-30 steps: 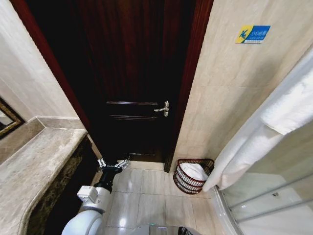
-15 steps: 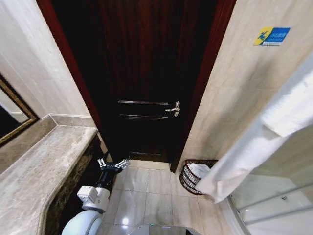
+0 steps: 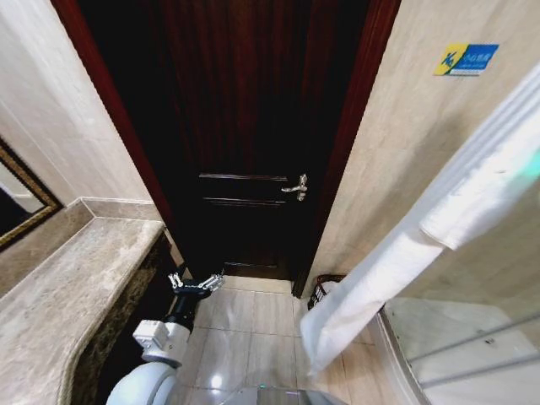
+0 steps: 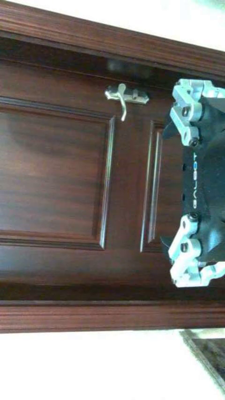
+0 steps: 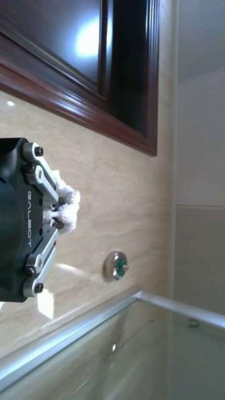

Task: Discard the used towel into the hamper.

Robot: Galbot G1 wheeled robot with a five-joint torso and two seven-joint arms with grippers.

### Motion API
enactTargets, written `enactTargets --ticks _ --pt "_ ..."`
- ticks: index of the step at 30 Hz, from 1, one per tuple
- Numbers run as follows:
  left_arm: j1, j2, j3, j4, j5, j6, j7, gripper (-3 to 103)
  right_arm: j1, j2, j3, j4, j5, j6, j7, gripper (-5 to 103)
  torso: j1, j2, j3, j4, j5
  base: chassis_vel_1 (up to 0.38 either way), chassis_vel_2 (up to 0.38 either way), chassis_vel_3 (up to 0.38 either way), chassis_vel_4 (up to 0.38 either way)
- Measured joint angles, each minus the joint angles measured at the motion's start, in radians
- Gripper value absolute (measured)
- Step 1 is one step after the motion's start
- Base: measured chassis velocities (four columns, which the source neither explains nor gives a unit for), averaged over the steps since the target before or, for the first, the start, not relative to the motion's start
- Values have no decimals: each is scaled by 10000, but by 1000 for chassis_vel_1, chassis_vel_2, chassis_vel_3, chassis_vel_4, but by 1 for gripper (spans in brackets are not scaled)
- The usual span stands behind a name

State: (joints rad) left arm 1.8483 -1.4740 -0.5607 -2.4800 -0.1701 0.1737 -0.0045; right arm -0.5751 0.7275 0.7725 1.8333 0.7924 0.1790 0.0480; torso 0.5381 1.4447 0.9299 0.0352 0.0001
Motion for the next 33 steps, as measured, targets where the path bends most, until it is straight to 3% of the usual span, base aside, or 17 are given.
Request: enactTargets --ticks 5,8,14,33 --pt "1 0 0 0 0 0 0 100 1600 185 -942 -358 -494 -58 301 2 0 0 0 1 -5 0 0 0 0" --pt "0 -1 -1 0 0 0 0 100 2984 651 -1678 -787 -736 -99 463 2 0 1 -1 2 -8 0 0 0 0" --pt "1 0 -2 0 0 0 0 100 3845 1017 -2105 -1386 -957 -68 395 2 1 0 0 2 2 0 0 0 0" --pt "0 0 -1 0 0 0 0 100 8044 653 -4340 -3515 -587 51 6 2 -1 2 -1 0 -1 0 0 0 0"
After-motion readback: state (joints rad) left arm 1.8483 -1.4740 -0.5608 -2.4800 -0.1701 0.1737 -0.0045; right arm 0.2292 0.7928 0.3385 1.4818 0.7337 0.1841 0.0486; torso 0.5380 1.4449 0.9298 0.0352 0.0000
